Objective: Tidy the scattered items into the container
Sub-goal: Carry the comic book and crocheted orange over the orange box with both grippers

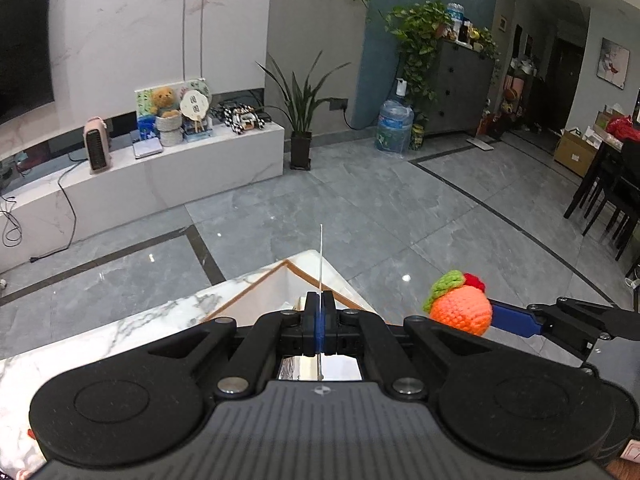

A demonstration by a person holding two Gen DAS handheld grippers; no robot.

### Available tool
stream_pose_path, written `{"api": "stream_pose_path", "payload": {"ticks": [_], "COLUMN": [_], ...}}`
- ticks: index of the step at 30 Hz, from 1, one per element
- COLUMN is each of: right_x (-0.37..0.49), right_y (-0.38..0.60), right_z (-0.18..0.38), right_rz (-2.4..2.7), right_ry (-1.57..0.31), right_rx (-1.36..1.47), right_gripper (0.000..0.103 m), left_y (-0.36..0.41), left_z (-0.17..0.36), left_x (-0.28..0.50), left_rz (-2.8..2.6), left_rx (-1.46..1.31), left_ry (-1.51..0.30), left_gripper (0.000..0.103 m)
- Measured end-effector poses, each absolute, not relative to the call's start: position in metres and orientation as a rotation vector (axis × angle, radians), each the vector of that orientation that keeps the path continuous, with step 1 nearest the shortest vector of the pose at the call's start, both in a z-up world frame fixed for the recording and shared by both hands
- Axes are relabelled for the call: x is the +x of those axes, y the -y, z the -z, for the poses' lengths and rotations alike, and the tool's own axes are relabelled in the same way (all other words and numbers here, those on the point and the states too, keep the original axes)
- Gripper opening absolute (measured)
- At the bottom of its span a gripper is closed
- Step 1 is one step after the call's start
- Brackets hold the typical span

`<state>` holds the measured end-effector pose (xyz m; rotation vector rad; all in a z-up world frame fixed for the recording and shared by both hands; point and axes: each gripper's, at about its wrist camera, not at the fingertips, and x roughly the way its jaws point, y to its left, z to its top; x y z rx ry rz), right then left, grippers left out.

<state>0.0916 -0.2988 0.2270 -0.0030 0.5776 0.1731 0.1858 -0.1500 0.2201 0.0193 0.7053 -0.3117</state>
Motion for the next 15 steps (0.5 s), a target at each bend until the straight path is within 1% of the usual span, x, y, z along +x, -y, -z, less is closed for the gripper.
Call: {"api": "stream_pose_path", "payload": {"ticks": [5,15], "right_x": [0.108,0.130], "right_y": [0.308,0.320], "right_z": [-0.206,-0.144], "right_rz": [-0.154,-0.148], "right_ry": [-0.632,-0.768], "right_rx": [-0.008,-0.017], "right_gripper": [0.049,0.049], "left_y": [0.159,0.168], "left_z": [-0.197,-0.144], "left_x": [0.201,0.222], "left_rz": [0.329,0.337], "left_rx": [0.014,0.021], "left_ry": [-0.746,-0.841], "left_gripper": [0.000,0.000]}}
